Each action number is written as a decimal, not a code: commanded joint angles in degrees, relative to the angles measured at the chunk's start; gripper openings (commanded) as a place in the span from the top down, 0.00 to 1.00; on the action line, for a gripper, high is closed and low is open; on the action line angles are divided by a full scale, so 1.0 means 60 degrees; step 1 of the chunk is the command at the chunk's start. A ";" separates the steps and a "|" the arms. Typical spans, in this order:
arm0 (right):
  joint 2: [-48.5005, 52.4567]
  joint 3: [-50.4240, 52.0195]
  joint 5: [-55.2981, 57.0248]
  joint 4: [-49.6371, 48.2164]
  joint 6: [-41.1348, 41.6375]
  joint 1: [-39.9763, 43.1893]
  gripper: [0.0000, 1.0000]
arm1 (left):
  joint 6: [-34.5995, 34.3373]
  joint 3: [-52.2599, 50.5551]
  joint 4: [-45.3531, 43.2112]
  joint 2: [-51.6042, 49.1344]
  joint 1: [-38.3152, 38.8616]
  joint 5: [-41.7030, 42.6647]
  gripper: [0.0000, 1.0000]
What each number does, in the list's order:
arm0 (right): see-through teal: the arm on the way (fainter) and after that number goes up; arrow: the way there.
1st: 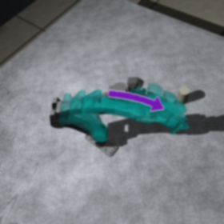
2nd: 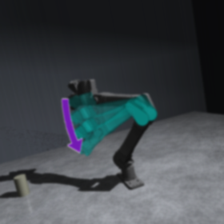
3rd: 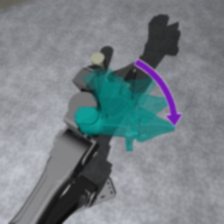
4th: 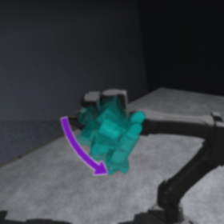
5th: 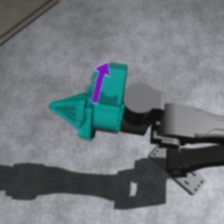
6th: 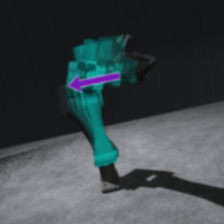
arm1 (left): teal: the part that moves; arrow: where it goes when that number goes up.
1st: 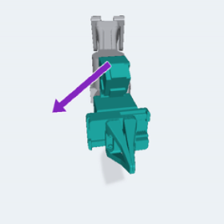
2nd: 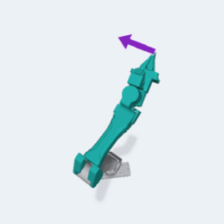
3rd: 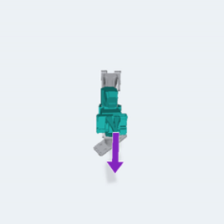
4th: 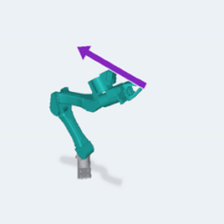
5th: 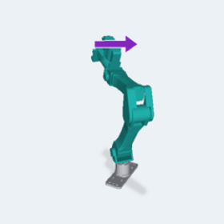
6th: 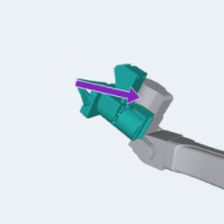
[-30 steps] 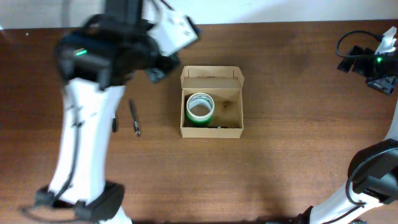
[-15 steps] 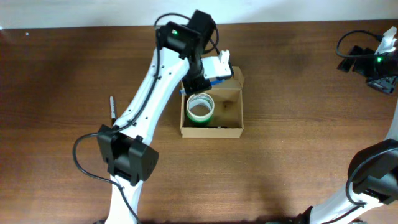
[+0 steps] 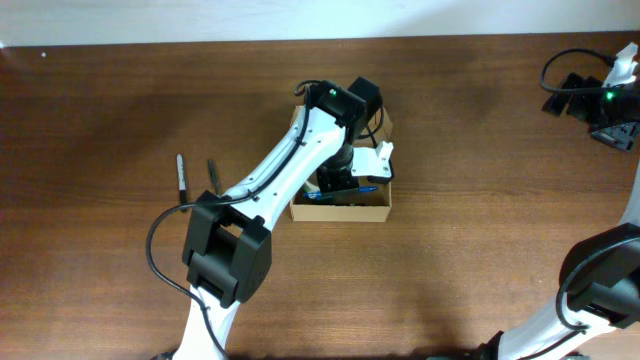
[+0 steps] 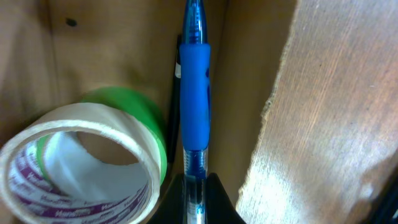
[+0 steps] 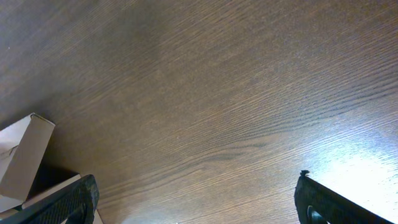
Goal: Pack container
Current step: 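Carry the blue pen right and lower it into the box, then release the blue pen and return the left gripper to the remaining pens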
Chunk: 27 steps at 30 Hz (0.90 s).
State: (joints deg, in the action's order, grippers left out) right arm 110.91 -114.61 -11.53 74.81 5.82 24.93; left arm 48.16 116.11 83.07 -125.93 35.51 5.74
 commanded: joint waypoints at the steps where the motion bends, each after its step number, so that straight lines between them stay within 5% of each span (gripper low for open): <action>1: 0.0033 0.0033 -0.0047 -0.0004 0.0011 -0.0025 0.01 | -0.0157 -0.0266 -0.0178 0.0026 -0.0007 0.0073 0.99; 8: 0.0033 0.0033 -0.0047 -0.0004 0.0011 -0.0025 0.01 | -0.0229 -0.0393 -0.0346 0.0026 -0.0004 0.0324 0.98; 9: 0.0033 0.0033 -0.0047 -0.0004 0.0011 -0.0025 0.01 | -0.0302 -0.0404 -0.0393 0.0026 -0.0004 0.0321 0.94; 11: 0.0033 0.0033 -0.0044 -0.0004 0.0011 -0.0025 0.01 | -0.0415 -0.0404 -0.0419 0.0026 -0.0004 0.0324 0.61; 12: 0.0033 0.0033 -0.0047 -0.0004 0.0011 -0.0025 0.01 | -0.0415 -0.0404 -0.0408 0.0026 -0.0004 0.0321 0.57; 20: 0.0033 0.0033 -0.0047 -0.0004 0.0011 -0.0025 0.01 | -0.1188 -0.0401 -0.0459 0.0510 -0.0007 -0.0831 0.57; 24: 0.0033 0.0033 -0.0047 -0.0004 0.0011 -0.0025 0.01 | -0.2554 -0.0401 -0.0827 0.2269 -0.0430 -0.2707 0.53; 27: 0.0033 0.0033 -0.0047 0.0000 0.0011 -0.0025 0.01 | -0.3632 -0.0481 -0.1275 0.3898 -0.1483 -0.2852 0.48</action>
State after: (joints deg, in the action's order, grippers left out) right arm 110.91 -114.61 -11.53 74.83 5.82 24.93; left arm 35.77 112.64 76.95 -116.88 33.52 -5.19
